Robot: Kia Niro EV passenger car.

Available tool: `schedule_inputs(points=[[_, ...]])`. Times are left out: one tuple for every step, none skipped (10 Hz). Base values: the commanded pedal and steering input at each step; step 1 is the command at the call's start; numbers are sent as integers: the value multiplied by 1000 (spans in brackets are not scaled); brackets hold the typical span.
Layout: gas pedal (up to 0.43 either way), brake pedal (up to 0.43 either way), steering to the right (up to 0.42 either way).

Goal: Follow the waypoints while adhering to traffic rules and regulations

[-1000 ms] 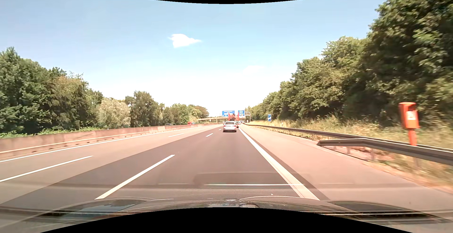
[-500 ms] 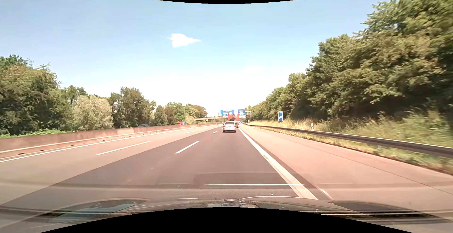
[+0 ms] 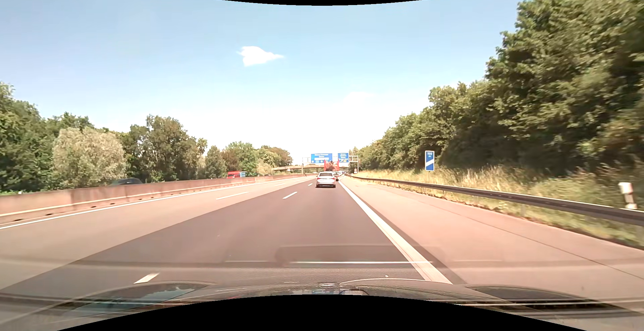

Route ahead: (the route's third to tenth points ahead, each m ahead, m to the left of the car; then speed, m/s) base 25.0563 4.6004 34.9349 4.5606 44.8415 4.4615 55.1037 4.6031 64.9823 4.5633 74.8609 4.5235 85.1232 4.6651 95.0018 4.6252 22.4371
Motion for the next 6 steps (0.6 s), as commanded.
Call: schedule_inputs(points=[[280, 0, 0], [287, 0, 0], [299, 0, 0], [299, 0, 0], [311, 0, 0], [311, 0, 0]])
